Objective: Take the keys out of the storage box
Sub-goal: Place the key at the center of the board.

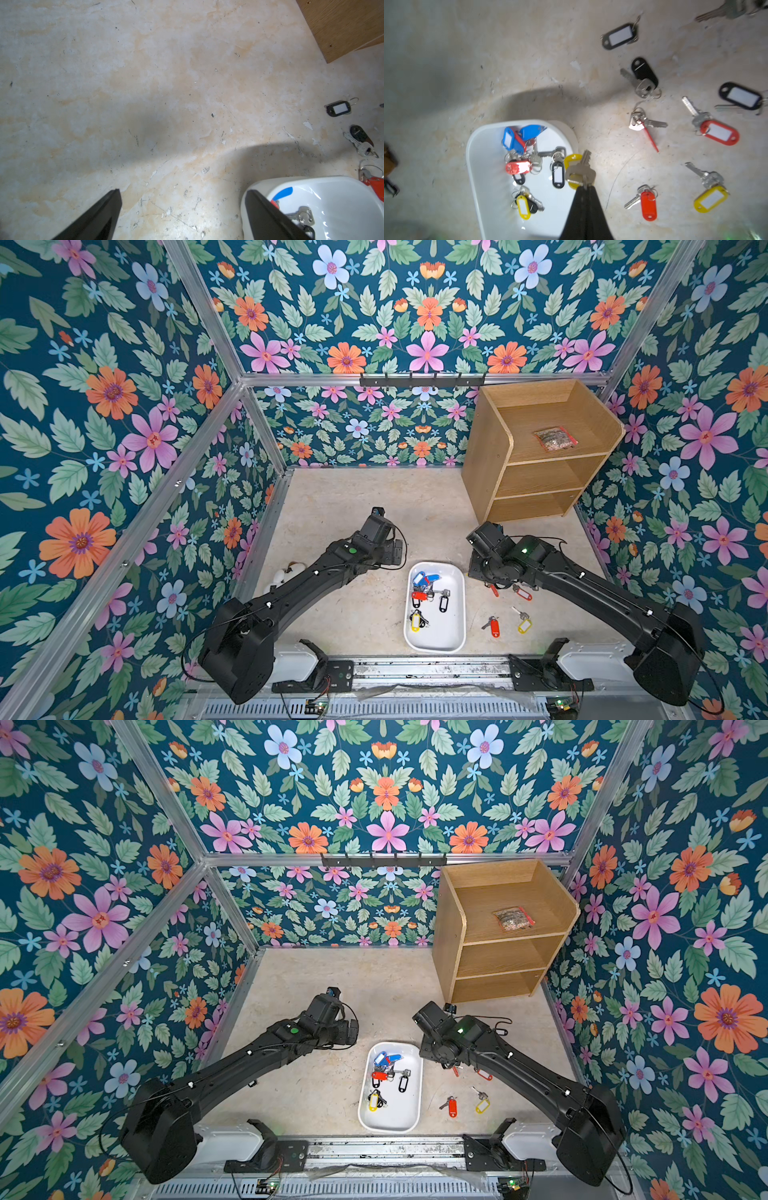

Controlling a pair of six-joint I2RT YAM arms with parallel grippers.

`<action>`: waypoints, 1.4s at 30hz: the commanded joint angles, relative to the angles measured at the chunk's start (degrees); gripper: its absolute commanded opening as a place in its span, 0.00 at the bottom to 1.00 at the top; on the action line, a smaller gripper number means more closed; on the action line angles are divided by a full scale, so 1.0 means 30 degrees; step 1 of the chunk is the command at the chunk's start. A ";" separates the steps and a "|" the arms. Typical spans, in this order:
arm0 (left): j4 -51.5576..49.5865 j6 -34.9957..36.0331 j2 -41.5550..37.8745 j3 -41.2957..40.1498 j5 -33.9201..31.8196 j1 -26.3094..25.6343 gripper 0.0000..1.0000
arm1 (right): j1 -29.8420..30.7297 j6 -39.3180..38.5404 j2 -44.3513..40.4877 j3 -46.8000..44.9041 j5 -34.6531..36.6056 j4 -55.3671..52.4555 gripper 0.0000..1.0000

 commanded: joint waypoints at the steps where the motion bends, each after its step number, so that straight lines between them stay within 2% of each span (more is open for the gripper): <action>1: 0.0127 0.0007 0.0042 0.0073 -0.0084 -0.0011 0.99 | 0.1047 0.0253 0.0886 0.0605 -0.0570 0.1120 0.00; 6: 0.0085 0.0055 0.0143 0.0132 -0.0019 -0.0006 0.99 | 0.2231 0.0235 0.2722 0.1604 -0.1090 0.1875 0.00; 12: 0.0089 0.0066 0.0064 0.0102 -0.0118 -0.0019 0.99 | 0.1801 -0.0278 0.3154 0.2058 -0.0683 0.1959 0.00; 17: 0.0076 0.0036 0.0038 0.0110 -0.0107 -0.0024 0.99 | -0.0873 -0.1107 0.1749 0.1200 -0.0365 0.1788 0.00; 24: 0.0130 0.0007 -0.0200 0.0095 -0.0037 -0.0025 0.99 | -0.8078 -0.3150 -0.0420 -0.2088 -0.0937 0.2910 0.00; 27: 0.0202 0.0007 -0.0251 0.0037 0.0059 -0.0091 0.99 | -1.0319 -0.3879 -0.0329 -0.3101 -0.1418 0.3581 0.00; 35: 0.0289 -0.0078 -0.0454 -0.0119 -0.0131 -0.0070 0.99 | -1.2112 -0.4540 0.1720 -0.3784 -0.2471 0.5899 0.00; 39: 0.0151 -0.0586 -0.0554 -0.0249 -0.1300 -0.0071 0.99 | -1.2492 -0.4694 0.2725 -0.3574 -0.2244 0.6134 0.00; 42: 0.0117 -0.0805 -0.0494 -0.0315 -0.1086 -0.0093 0.99 | -1.2644 -0.4723 0.2911 -0.3590 -0.1859 0.6034 0.01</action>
